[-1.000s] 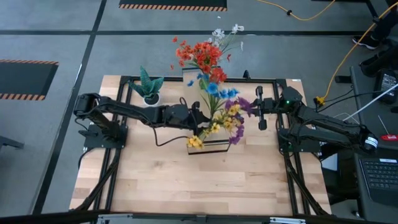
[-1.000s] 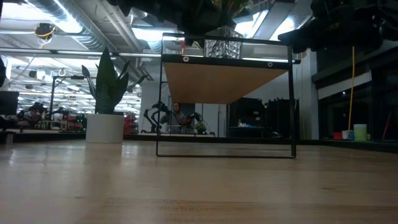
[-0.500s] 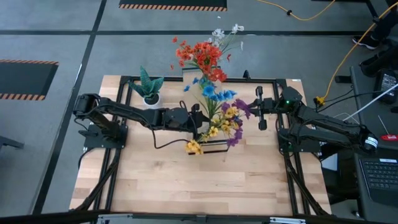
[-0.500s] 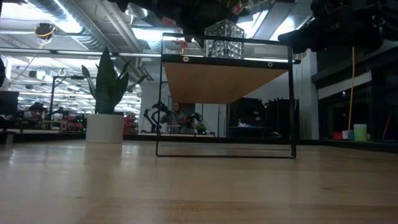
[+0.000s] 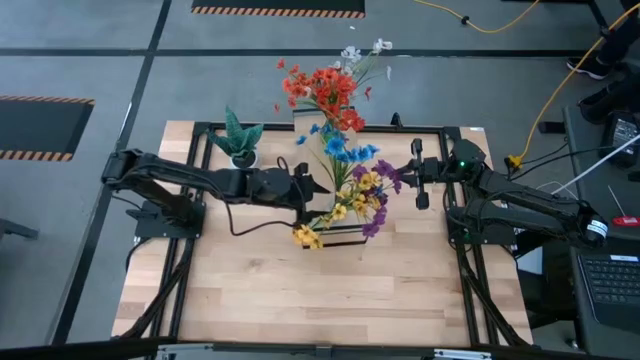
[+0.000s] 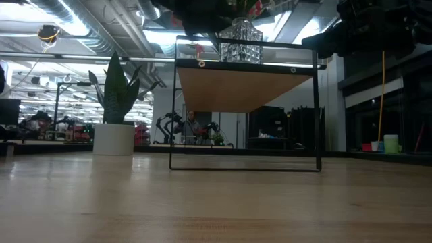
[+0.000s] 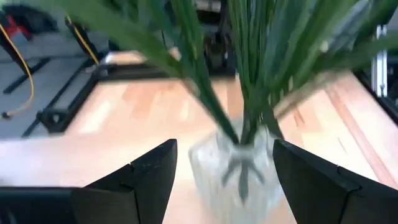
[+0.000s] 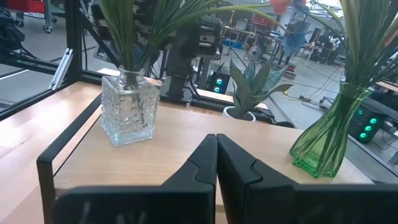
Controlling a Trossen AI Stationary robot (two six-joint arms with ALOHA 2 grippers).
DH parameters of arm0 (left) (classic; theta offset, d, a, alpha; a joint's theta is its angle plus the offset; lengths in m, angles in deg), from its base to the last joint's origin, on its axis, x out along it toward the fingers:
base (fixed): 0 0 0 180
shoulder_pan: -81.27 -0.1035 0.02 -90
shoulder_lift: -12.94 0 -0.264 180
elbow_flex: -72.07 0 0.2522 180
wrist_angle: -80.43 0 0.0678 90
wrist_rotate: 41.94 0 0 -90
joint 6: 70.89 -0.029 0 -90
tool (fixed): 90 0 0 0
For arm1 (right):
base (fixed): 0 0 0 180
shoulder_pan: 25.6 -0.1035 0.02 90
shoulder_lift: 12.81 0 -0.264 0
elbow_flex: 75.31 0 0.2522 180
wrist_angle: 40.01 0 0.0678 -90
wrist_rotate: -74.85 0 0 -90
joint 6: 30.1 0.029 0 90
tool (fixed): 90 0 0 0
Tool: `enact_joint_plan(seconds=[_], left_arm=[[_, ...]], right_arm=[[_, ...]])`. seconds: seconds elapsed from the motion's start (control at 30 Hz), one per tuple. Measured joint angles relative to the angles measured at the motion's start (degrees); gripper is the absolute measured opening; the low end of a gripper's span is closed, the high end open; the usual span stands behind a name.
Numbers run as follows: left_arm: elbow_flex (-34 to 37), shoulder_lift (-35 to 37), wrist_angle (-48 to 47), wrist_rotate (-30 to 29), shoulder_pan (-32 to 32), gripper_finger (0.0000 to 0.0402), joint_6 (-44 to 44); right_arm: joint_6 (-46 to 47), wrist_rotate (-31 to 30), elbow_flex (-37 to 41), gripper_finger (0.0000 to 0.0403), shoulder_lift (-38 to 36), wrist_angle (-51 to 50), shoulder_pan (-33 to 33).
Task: Pick and place flowers into a vace then onto a shelf
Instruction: Return to Home Position
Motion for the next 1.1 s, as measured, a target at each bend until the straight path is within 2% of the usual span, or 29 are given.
enact_joint_plan(seconds=[0.2,0.33,0.5,0.73,0.9,1.1], left_arm=[[-0.01,3.44,-9.49,-0.99,0.02,0.0243,1.44],[2.17,6.30,-11.17,-4.50,0.01,0.0201,-1.29],[10.69,12.30,-4.67,-4.03,-0.11,0.0118,-3.29],[30.99,24.46,12.83,-4.32,-1.68,0.0017,-3.39],[43.30,33.23,22.12,-4.32,-4.28,0.0004,-2.46],[53.07,43.18,27.53,-1.12,-7.47,0.0002,-1.36]], right_arm=[[-0.02,0.00,0.00,0.0012,-0.02,-0.31,-0.01],[-0.02,0.00,0.00,0.0012,-0.02,-0.42,0.00],[0.15,-0.02,0.00,0.0012,-0.02,-0.89,0.00],[0.15,-0.02,0.00,0.0012,-0.02,-2.28,-0.01],[0.15,-0.04,0.00,0.0012,-0.02,-2.38,-0.02],[0.15,-0.04,0.00,0.0012,-0.02,-2.43,0.00]])
